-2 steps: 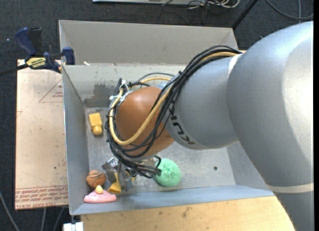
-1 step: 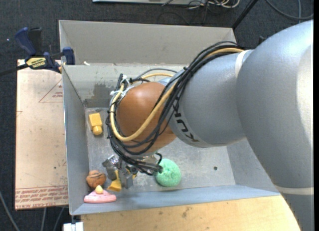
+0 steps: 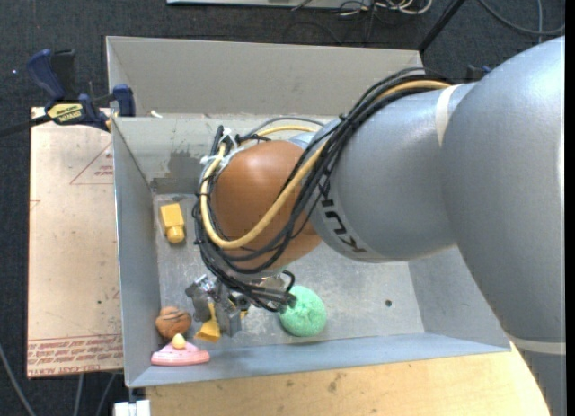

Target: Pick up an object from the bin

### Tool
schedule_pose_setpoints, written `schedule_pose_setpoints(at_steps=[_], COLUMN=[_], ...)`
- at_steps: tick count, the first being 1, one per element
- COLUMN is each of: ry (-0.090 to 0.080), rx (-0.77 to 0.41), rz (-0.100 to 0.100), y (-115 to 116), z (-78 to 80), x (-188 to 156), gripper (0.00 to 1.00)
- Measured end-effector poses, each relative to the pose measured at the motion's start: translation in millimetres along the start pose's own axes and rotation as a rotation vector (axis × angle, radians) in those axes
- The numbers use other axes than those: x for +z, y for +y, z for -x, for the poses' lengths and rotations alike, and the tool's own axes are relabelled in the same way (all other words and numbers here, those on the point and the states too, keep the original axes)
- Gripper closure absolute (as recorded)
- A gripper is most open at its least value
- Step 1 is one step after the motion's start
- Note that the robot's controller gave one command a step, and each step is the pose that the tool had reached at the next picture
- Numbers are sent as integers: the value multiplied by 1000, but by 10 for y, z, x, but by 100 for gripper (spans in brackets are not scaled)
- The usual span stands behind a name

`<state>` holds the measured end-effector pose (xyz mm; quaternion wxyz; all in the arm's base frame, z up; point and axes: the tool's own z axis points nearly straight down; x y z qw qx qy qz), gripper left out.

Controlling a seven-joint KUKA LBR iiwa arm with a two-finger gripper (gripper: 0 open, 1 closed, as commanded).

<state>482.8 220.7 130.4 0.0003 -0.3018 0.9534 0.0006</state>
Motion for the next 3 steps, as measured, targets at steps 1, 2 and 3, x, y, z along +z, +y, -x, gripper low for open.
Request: schedule_pose_setpoints(at_steps=[1, 2, 3], ry=[-3, -2, -2], rx=[1, 1, 1], rz=[-1, 0, -1], y=[-1, 1, 1], z=[8, 6, 7], x=[-113, -197, -279], gripper=[100, 100, 100])
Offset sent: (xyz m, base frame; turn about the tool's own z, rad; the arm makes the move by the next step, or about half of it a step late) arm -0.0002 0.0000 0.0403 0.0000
